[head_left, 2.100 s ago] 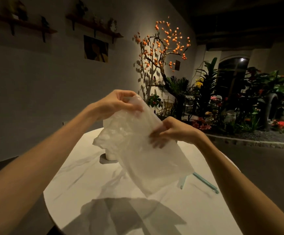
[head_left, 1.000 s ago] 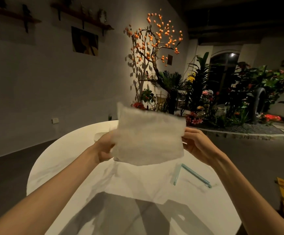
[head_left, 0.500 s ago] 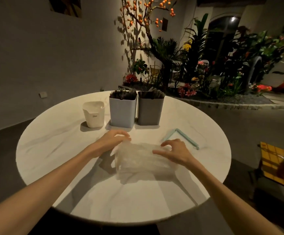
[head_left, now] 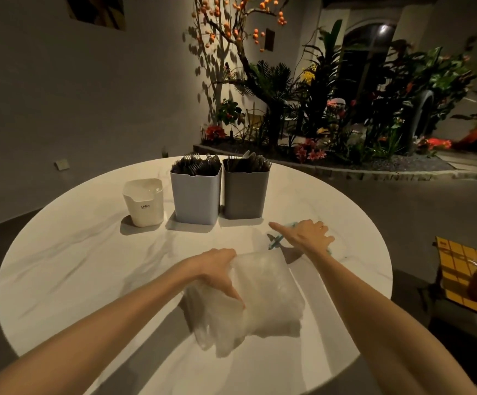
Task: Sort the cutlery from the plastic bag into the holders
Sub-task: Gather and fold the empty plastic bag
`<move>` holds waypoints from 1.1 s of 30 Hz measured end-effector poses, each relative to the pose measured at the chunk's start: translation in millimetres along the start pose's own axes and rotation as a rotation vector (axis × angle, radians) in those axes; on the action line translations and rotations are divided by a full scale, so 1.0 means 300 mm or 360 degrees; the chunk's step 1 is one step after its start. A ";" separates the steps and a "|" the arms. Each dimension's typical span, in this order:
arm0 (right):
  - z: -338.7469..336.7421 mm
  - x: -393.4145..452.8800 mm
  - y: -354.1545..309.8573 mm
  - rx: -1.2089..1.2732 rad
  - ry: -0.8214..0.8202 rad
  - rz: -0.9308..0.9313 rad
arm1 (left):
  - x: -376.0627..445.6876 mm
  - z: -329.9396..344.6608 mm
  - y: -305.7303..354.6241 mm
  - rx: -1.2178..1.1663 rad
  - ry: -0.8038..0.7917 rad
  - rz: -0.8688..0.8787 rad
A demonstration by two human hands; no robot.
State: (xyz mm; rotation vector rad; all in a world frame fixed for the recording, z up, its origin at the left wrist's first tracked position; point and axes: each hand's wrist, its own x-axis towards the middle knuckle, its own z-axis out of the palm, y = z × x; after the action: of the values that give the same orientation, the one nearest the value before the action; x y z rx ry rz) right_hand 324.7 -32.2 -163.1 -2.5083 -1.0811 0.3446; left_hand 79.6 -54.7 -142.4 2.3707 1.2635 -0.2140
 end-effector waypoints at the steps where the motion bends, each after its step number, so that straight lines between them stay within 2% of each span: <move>1: 0.013 0.005 -0.006 -0.0039 0.0015 -0.0037 | 0.006 -0.001 -0.002 -0.0061 0.0017 -0.0015; 4: 0.031 0.041 -0.005 0.0034 0.0000 -0.0159 | 0.016 -0.011 -0.025 -0.0418 0.0019 -0.0104; 9: -0.027 0.066 -0.012 0.0166 0.0034 -0.0350 | 0.042 -0.036 -0.085 -0.1427 -0.0013 -0.0250; 11: -0.102 0.048 -0.031 0.0356 0.0057 -0.0517 | 0.040 -0.043 -0.092 -0.1690 -0.0044 -0.0250; 14: -0.241 -0.066 -0.072 0.0758 -0.0208 -0.0891 | 0.042 -0.036 -0.097 -0.1930 -0.0028 -0.0198; 16: -0.287 -0.177 -0.093 0.0778 -0.0448 -0.1187 | 0.050 -0.031 -0.098 -0.2053 0.0023 -0.0110; 17: -0.290 -0.225 -0.099 0.0685 -0.0489 -0.1309 | 0.053 -0.031 -0.094 -0.2110 0.0040 -0.0068; 21: -0.242 -0.322 -0.094 0.0235 -0.0275 -0.1569 | 0.018 -0.037 -0.026 -0.2460 0.0007 0.0018; 24: -0.218 -0.344 -0.057 0.0191 -0.0033 -0.1670 | -0.002 -0.024 0.016 -0.2832 -0.0191 0.0140; 27: -0.199 -0.367 -0.023 0.0159 0.0092 -0.1759 | -0.021 0.000 0.074 -0.2962 -0.0381 0.0294; 31: -0.240 -0.380 0.075 0.0246 0.0127 -0.1641 | -0.023 0.039 0.157 -0.2883 -0.0386 0.0377; 33: -0.293 -0.381 0.167 0.0417 0.0376 -0.1397 | -0.022 0.034 0.198 -0.2868 -0.0324 0.0351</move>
State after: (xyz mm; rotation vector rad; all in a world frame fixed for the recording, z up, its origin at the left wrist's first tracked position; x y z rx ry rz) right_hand 312.3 -169.9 -98.4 -1.5898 -1.7447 -0.0650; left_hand 125.0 -93.0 -130.8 0.8167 0.5013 0.5368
